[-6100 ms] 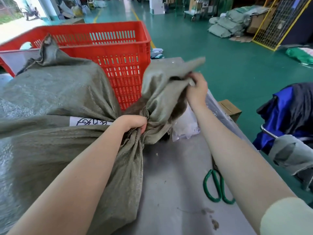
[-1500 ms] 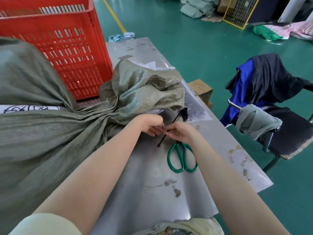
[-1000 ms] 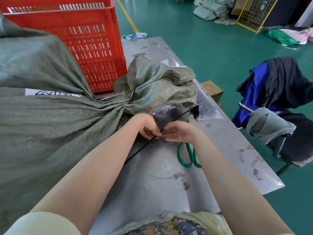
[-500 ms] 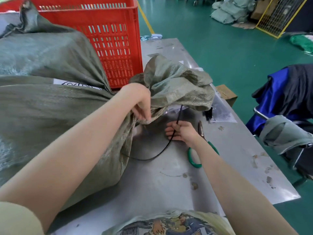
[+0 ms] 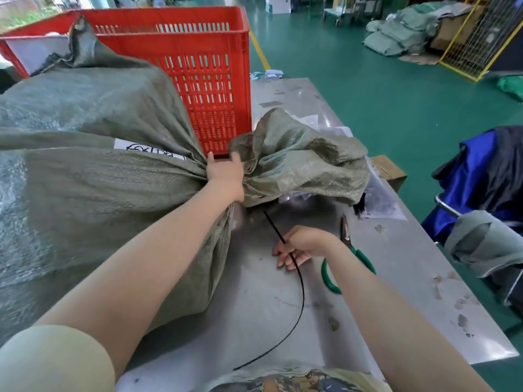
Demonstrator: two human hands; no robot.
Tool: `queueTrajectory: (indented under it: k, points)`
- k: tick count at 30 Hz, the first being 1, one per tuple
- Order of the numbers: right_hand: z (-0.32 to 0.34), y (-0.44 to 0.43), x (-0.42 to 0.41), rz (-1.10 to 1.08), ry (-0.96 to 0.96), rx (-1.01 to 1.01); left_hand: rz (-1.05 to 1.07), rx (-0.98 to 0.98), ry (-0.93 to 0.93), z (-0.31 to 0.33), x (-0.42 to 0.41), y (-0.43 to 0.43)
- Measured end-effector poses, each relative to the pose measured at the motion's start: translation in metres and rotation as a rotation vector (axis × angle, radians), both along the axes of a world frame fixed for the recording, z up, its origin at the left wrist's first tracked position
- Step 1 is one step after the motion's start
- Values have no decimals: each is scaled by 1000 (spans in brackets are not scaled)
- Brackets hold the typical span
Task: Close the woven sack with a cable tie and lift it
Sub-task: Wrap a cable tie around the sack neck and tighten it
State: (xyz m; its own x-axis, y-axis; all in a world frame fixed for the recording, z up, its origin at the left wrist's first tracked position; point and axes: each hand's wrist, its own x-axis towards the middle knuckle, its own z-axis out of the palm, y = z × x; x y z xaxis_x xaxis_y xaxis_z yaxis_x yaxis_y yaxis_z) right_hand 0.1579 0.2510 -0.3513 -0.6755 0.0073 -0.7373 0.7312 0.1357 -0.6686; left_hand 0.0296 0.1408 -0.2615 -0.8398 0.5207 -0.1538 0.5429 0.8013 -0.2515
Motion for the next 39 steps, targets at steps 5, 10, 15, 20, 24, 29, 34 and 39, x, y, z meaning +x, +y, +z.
queueTrajectory:
  k: [5,10,15,20,24,29,34,39]
  points:
    - [5,-4,-17,-61,-36,47,14,187,-31,8,-8,-7]
    - [14,-32,-55,-143,67,0,39,304,-124,13,-11,-12]
    - [14,-63,-80,-284,56,-321,106,380,-218,18,-14,-17]
    - [23,-72,-95,-681,293,-412,117,294,-420,28,-16,-16]
    - [18,-61,-92,-695,362,-343,215,406,-771,41,-16,-17]
    - [21,-53,-85,-617,399,-398,199,387,-922,44,-15,-15]
    - [21,-56,-78,-594,400,-339,218,609,-1057,39,-24,-21]
    - [18,-53,-72,-535,355,-165,290,855,-1047,46,-28,-24]
